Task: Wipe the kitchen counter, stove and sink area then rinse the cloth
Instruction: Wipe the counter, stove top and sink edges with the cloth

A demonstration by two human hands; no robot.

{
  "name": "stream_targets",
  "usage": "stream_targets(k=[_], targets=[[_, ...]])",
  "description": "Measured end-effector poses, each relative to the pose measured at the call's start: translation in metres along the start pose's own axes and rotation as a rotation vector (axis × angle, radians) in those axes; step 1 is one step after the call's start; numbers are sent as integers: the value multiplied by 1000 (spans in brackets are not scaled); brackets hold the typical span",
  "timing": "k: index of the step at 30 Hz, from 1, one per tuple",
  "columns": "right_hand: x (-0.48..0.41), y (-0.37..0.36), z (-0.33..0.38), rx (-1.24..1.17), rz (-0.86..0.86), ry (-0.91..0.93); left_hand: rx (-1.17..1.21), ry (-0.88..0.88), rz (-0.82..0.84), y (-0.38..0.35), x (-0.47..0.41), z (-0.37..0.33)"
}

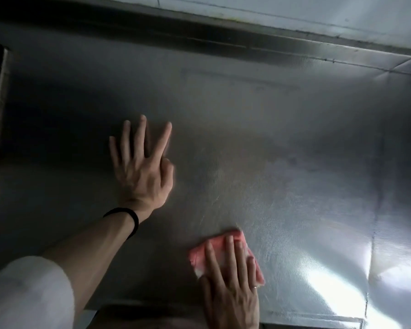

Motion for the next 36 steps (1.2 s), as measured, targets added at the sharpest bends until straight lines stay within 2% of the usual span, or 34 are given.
stream_targets(k=[4,11,16,19,22,25,29,31,36], targets=[[-50,27,-8,8,-50,91,-1,1,-2,0,1,1],[-257,155,-41,-14,-166,-2,-15,12,19,-2,-1,1],[-320,199,-55,-2,-173,10,-15,2,-1,-1,-1,1],[-309,191,-51,-42,-201,-29,-17,0,2,-2,0,1],[-262,160,-38,-86,-238,-78,-27,4,6,-2,-2,1],[-166,102,-20,-113,-269,-117,-11,5,-20,0,0,0],[-8,1,5,-144,-129,-208,-10,6,3,3,1,-1],[36,-25,10,-124,-80,-253,-8,18,27,4,0,-2],[14,-6,-15,-99,-90,-183,-14,17,67,7,1,-4]])
Point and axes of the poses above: each hand's wrist, its own x-axis away from the middle knuckle, its own y-axis out of the back of the hand, z = x × y, the point moved 4 cm from there along -x, towards the middle knuckle, and after that the axes turned 10 degrees about z, right-handed, at the moved point
